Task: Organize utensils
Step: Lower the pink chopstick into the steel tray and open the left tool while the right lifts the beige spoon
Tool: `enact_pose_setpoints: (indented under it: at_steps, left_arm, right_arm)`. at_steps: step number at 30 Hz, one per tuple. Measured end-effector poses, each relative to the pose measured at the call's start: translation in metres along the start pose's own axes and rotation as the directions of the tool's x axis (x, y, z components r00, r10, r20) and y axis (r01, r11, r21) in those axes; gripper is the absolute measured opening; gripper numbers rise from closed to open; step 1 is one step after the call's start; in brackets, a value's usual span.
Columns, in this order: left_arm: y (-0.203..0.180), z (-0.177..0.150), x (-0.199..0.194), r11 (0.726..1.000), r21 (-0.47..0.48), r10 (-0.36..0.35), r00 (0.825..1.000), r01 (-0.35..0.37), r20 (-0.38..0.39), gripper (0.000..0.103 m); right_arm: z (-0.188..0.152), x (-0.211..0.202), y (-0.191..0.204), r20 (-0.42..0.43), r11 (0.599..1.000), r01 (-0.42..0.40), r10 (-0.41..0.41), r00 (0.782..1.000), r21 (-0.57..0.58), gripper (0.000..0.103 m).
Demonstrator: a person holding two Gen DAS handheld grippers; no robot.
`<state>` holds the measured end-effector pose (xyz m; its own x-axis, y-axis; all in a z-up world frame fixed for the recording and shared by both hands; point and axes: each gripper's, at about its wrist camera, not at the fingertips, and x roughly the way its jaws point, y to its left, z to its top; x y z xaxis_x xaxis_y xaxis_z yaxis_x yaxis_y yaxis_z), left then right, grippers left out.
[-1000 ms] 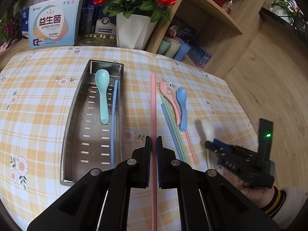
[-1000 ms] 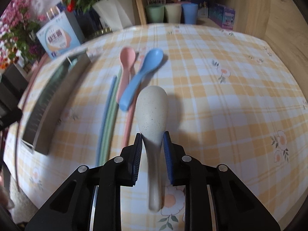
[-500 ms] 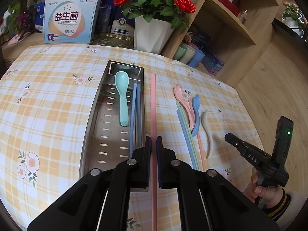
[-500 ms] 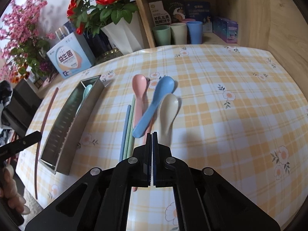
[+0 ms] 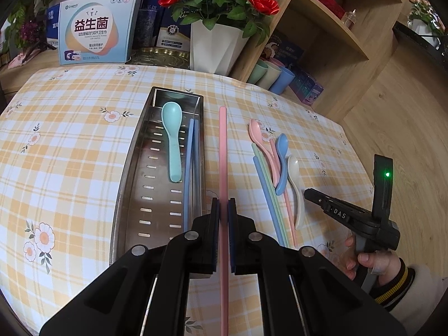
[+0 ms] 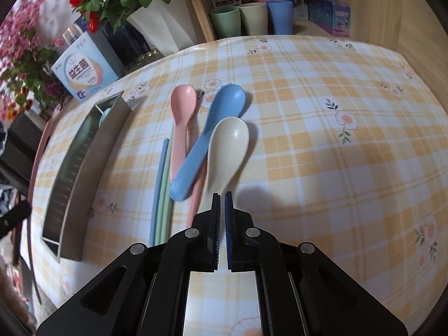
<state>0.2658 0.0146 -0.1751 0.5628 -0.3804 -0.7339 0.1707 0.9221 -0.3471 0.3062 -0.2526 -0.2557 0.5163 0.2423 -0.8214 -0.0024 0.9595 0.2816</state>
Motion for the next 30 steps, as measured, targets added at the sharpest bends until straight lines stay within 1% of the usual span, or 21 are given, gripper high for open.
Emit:
enact_pose_setpoints:
  at_steps: [1,2,3,4,5,6,7,8,9,11,13,14,15,17,21,23,28,30]
  left_arm:
    - [0.000,0.000,0.000,1.000,-0.001,0.000,1.000,0.000,0.000,0.005]
    - [0.001,0.000,0.000,1.000,-0.002,0.000,1.000,0.000,-0.001,0.005]
    - [0.001,0.000,0.001,1.000,-0.003,0.001,1.000,-0.001,-0.001,0.005]
    - [0.002,0.000,0.001,1.000,-0.004,0.000,1.000,0.000,-0.002,0.005]
    - [0.003,0.000,0.002,1.000,-0.006,0.001,1.000,-0.001,-0.003,0.005]
    - [0.003,0.000,0.002,1.000,-0.008,0.002,1.000,-0.002,-0.003,0.006]
    - [0.004,0.000,0.002,1.000,-0.012,0.001,1.000,-0.001,-0.004,0.006]
    - [0.005,0.001,0.002,1.000,-0.013,0.001,1.000,-0.001,-0.004,0.006]
    - [0.006,0.001,0.002,1.000,-0.013,0.001,1.000,-0.002,-0.004,0.005]
    - [0.007,0.001,0.001,1.000,-0.015,0.003,1.000,-0.003,-0.003,0.005]
    - [0.008,0.001,0.000,1.000,-0.018,0.004,1.000,-0.004,-0.003,0.006]
    - [0.010,0.001,0.000,1.000,-0.021,0.005,1.000,-0.005,-0.004,0.006]
    - [0.010,0.001,0.000,1.000,-0.024,0.006,1.000,-0.006,-0.005,0.006]
    - [0.014,0.002,0.000,0.999,-0.037,0.005,1.000,-0.005,-0.010,0.006]
    - [0.024,0.008,0.001,0.997,-0.071,0.001,1.000,-0.003,-0.022,0.005]
    - [0.031,0.018,0.005,0.996,-0.088,0.000,0.999,-0.003,-0.034,0.005]
    - [0.038,0.048,0.021,0.996,-0.084,0.006,0.999,-0.008,-0.034,0.005]
    - [0.039,0.062,0.033,0.997,-0.081,-0.012,0.999,0.008,-0.042,0.005]
  right_arm:
    - [0.000,0.000,0.001,0.002,1.000,-0.006,0.006,1.000,0.005,0.025]
    - [0.000,0.000,0.002,0.008,1.000,-0.010,0.010,1.000,0.011,0.055]
    - [0.000,-0.002,0.003,0.028,1.000,-0.014,0.013,1.000,0.013,0.058]
    - [0.000,-0.003,0.004,0.043,1.000,-0.018,0.017,0.999,0.009,0.058]
    - [0.000,-0.004,0.008,0.054,1.000,-0.005,0.006,0.999,-0.011,0.056]
    - [0.001,-0.003,0.010,0.056,1.000,0.009,-0.008,0.998,-0.019,0.050]
    - [0.001,0.000,0.010,0.049,1.000,0.003,-0.002,0.999,-0.016,0.042]
    - [0.002,0.003,0.009,0.034,1.000,-0.004,0.004,0.999,-0.008,0.030]
    - [0.003,0.007,0.008,0.014,1.000,-0.004,0.004,1.000,0.006,0.027]
    - [0.003,0.015,0.004,-0.016,0.999,-0.014,0.014,1.000,0.045,0.025]
    - [0.002,0.023,0.002,-0.050,0.997,-0.018,0.021,0.999,0.072,0.025]
    - [0.001,0.022,0.002,-0.041,0.997,-0.022,0.025,0.999,0.076,0.024]
    - [0.001,0.023,0.001,-0.043,0.996,-0.028,0.032,0.999,0.081,0.019]
    - [0.001,0.019,0.000,-0.024,0.995,-0.025,0.027,0.999,0.099,0.015]
    - [0.004,-0.002,0.003,0.038,0.994,-0.055,0.051,0.998,0.100,0.015]
    - [0.006,-0.013,0.004,0.063,0.992,-0.071,0.065,0.996,0.101,0.015]
    - [0.010,-0.032,0.003,0.100,0.986,-0.117,0.105,0.989,0.122,0.015]
    - [0.010,-0.037,0.001,0.108,0.984,-0.126,0.113,0.988,0.126,0.015]
